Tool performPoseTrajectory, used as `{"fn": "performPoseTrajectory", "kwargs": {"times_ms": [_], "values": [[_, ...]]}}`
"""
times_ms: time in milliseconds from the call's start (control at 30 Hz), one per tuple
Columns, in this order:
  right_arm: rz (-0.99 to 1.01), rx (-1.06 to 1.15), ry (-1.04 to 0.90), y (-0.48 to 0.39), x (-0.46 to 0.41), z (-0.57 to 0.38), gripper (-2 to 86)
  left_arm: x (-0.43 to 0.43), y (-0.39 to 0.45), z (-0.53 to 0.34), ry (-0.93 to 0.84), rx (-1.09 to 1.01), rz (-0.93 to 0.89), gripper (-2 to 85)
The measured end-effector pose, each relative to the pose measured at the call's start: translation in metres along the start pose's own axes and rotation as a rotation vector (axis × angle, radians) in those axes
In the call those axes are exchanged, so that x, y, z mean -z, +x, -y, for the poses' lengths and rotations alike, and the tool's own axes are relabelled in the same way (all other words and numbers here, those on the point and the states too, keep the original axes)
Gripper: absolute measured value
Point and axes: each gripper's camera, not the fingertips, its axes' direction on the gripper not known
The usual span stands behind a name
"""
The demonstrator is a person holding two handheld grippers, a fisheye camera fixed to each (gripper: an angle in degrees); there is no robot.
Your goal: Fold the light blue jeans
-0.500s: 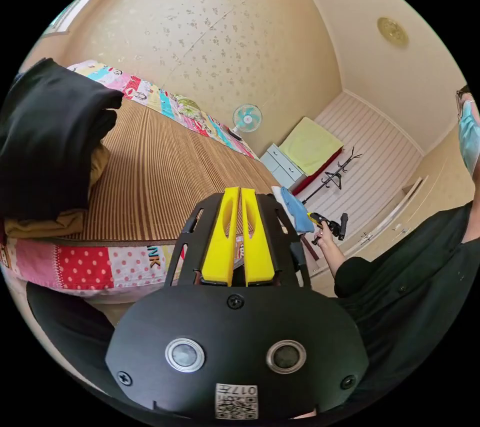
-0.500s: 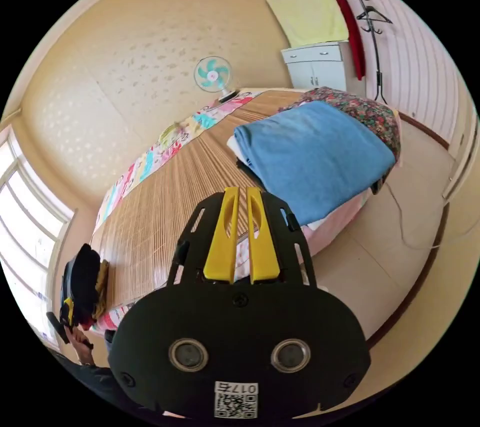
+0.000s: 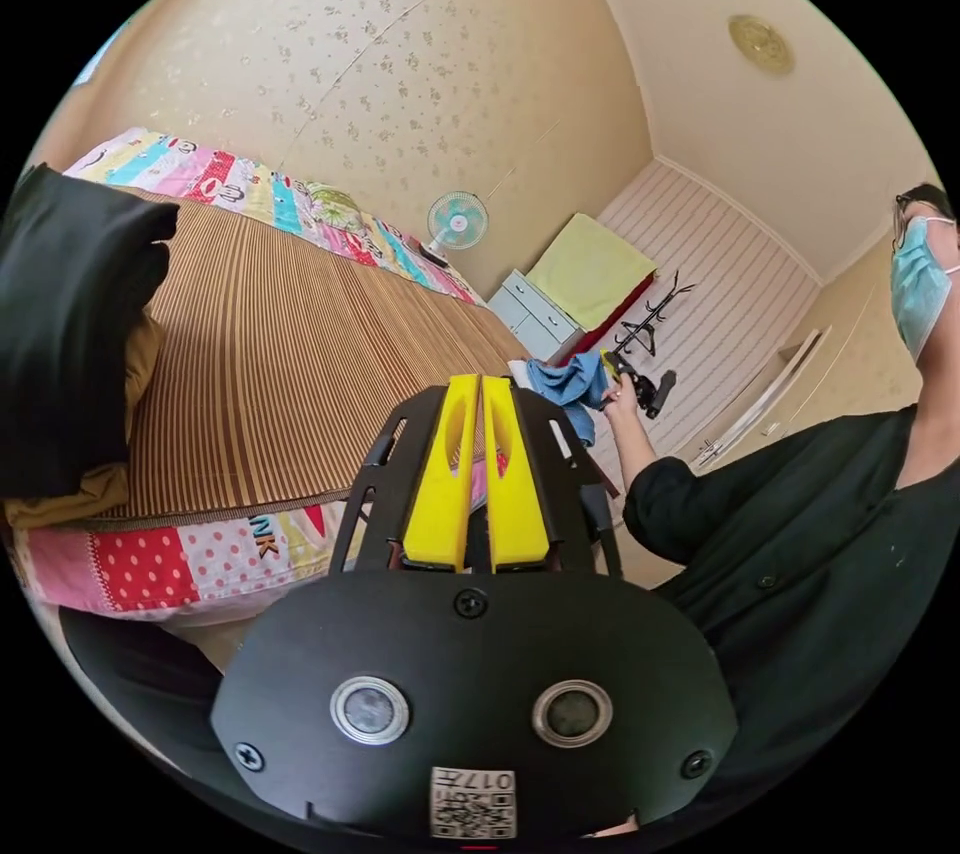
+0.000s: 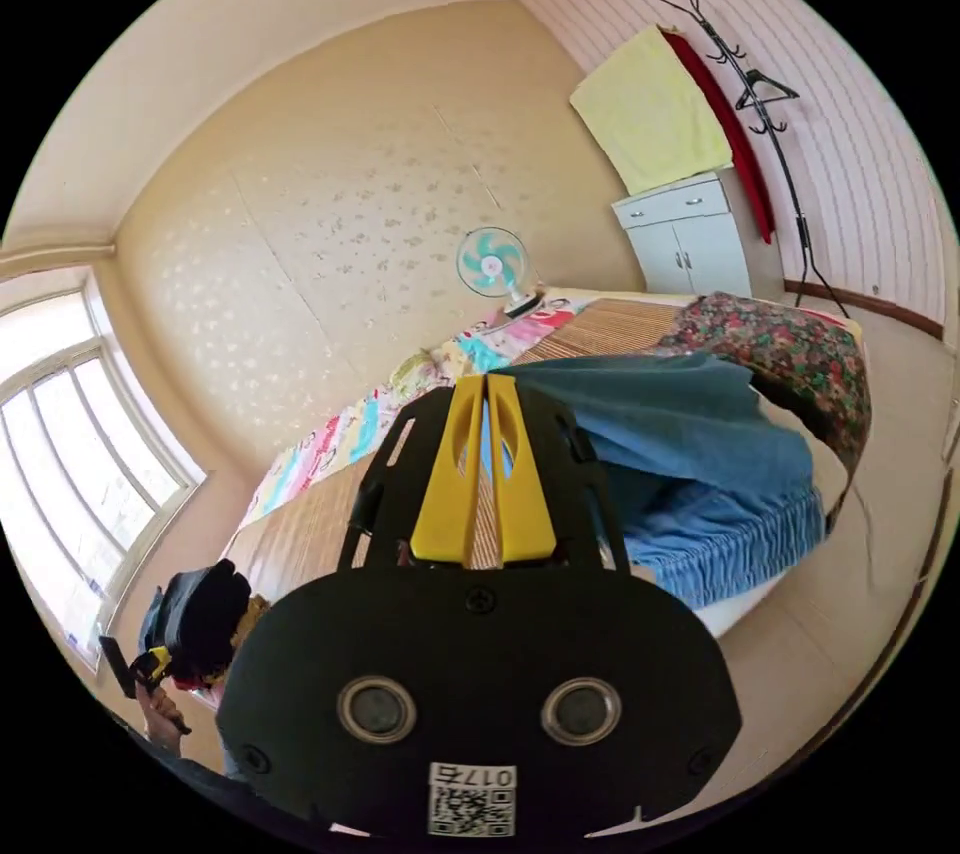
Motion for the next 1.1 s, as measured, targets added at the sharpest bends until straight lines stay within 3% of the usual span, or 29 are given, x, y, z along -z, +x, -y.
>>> {"fn": "performPoseTrajectory", "kwargs": {"times_ms": [100, 167, 233, 367, 467, 533, 600, 667, 733, 800, 833, 867, 1000, 1067, 1100], "values": [[0.206, 0.250, -0.176, -0.092, -0.058, 0.022, 0.7, -0.004, -0.001, -0.004, -0.002, -0.017, -0.017, -0.9], [0.395, 0.514, -0.343, -0.168, -0.097, -0.003, 0.7, -0.009, -0.008, -0.011, -0.007, -0.001, -0.005, -0.9], [0.609, 0.644, -0.502, -0.211, -0.123, -0.042, 0.6, -0.012, -0.016, -0.019, -0.004, 0.017, -0.011, -0.9], [1.049, 0.628, -0.814, -0.250, -0.163, -0.165, 0.7, -0.021, -0.040, -0.035, -0.021, 0.062, -0.025, -0.8], [0.986, 0.461, -0.984, -0.232, -0.182, -0.240, 1.0, -0.026, -0.057, -0.041, -0.038, 0.087, -0.020, -0.8], [0.919, 0.327, -0.946, -0.199, -0.174, -0.252, 1.6, -0.030, -0.067, -0.043, -0.051, 0.097, -0.012, -0.7], [0.711, 0.224, -0.810, -0.154, -0.152, -0.242, 2.8, -0.036, -0.076, -0.044, -0.068, 0.103, -0.008, -0.7], [0.182, 0.067, -0.524, -0.092, -0.105, -0.216, 4.5, -0.048, -0.087, -0.046, -0.087, 0.111, -0.015, -0.6], [-0.007, 0.083, -0.380, -0.066, -0.078, -0.206, 6.5, -0.061, -0.094, -0.047, -0.098, 0.115, -0.031, -0.6], [-0.156, 0.124, -0.473, -0.050, -0.095, -0.208, 9.8, -0.077, -0.097, -0.048, -0.110, 0.117, -0.055, -0.6], [-0.225, 0.109, -0.644, -0.036, -0.124, -0.216, 11.6, -0.089, -0.099, -0.048, -0.117, 0.118, -0.073, -0.5], [-0.228, 0.121, -0.759, -0.024, -0.145, -0.227, 11.8, -0.101, -0.098, -0.048, -0.125, 0.119, -0.094, -0.5], [-0.194, 0.133, -0.730, -0.017, -0.141, -0.213, 7.7, -0.134, -0.091, -0.053, -0.161, 0.119, -0.159, -0.1], [0.261, -0.020, -0.597, -0.007, -0.114, -0.187, 4.7, -0.148, -0.082, -0.060, -0.187, 0.106, -0.195, 0.3], [0.375, -0.061, -0.573, -0.004, -0.109, -0.182, 4.4, -0.150, -0.080, -0.062, -0.195, 0.102, -0.201, 0.4]]}}
